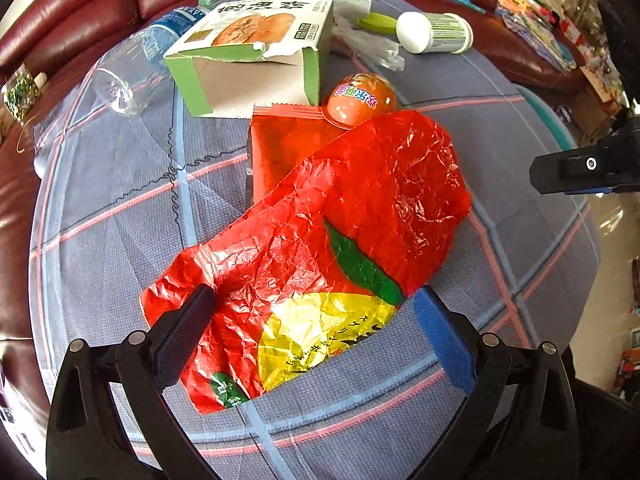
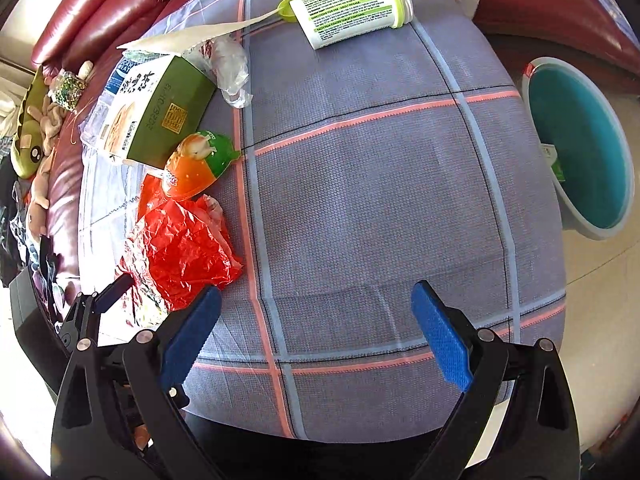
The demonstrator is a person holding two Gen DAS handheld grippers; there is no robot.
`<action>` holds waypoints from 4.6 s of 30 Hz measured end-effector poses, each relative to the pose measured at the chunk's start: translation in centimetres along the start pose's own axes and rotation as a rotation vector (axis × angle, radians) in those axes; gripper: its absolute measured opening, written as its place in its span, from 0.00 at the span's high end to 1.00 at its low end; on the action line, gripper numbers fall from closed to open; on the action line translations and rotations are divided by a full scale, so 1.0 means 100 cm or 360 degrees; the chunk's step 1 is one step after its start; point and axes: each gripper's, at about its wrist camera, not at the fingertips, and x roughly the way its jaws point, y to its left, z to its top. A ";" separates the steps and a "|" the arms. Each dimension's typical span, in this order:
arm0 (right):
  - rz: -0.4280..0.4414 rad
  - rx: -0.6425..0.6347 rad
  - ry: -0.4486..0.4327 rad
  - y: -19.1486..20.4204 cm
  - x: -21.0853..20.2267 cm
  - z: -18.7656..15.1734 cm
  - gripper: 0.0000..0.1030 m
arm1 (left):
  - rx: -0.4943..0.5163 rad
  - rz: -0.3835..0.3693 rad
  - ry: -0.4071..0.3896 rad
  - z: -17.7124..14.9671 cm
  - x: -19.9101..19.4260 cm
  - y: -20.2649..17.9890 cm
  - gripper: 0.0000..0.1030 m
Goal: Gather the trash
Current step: 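Grasp the red-yellow wrapper with the left tool while the right tool grasps the orange packet, then carry wrapper and packet over the teal bin and open both tools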
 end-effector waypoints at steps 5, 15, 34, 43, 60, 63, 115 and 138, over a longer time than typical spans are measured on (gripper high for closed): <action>0.0001 -0.0011 0.0012 0.001 0.003 0.001 0.11 | -0.0048 -0.0032 -0.0038 -0.002 -0.008 0.010 0.20; 0.0005 -0.0035 0.0027 0.011 0.007 0.002 0.11 | -0.0116 -0.0194 -0.0063 -0.012 -0.042 0.032 0.58; 0.0261 -0.0135 0.0058 0.098 0.043 0.019 0.11 | -0.0457 -0.0215 -0.0251 -0.001 -0.079 0.121 0.67; 0.0198 -0.0268 -0.0005 0.141 0.065 0.021 0.23 | -0.0489 -0.0121 -0.0200 0.002 -0.051 0.146 0.45; 0.0290 -0.0432 -0.0065 0.136 0.028 0.011 0.77 | -0.0526 0.0023 -0.0193 -0.005 -0.063 0.144 0.97; 0.0320 -0.0401 -0.0125 0.121 0.007 0.013 0.77 | -0.0543 0.0010 -0.0247 -0.004 -0.081 0.136 0.97; 0.0052 0.0608 -0.0626 -0.337 -0.137 0.032 0.75 | 0.0430 -0.0654 0.0075 0.212 0.068 -0.343 0.60; -0.0008 0.0523 -0.0534 -0.300 -0.104 0.067 0.31 | 0.0278 -0.0496 -0.0103 0.198 0.027 -0.257 0.04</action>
